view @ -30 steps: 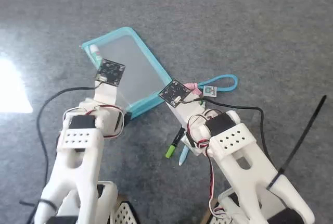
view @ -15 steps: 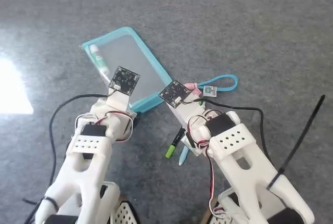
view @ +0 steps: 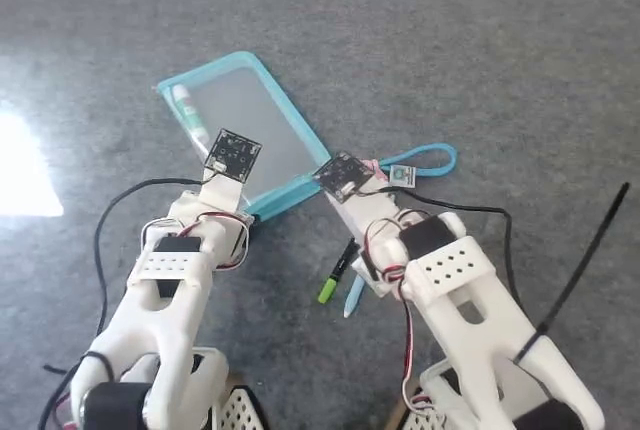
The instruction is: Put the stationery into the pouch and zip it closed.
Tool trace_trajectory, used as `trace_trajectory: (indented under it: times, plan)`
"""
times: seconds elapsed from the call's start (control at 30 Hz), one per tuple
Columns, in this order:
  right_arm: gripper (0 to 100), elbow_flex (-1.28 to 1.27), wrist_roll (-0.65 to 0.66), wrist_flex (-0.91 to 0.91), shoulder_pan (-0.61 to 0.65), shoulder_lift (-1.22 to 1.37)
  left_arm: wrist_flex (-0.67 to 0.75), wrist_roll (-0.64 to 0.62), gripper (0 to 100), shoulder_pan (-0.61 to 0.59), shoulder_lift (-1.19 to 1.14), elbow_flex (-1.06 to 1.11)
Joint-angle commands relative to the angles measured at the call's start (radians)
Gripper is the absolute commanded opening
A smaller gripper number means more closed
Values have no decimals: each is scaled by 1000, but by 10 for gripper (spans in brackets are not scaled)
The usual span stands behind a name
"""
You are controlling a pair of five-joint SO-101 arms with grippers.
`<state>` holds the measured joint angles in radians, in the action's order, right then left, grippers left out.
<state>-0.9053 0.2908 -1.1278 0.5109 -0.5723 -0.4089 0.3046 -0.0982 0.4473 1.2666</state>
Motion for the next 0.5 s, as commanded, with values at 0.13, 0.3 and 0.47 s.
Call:
trace_trajectory:
  times: [0.13,0.3,0.47]
  plan:
    - [329,144,127,-254,-114,-10,-6,-28,242,17,5,-39]
    - [438,327,147,-337,-120,2,-5,-28,242,15,5,-39]
    - [438,557,181,-285,-120,94,-6,-28,242,15,5,-38]
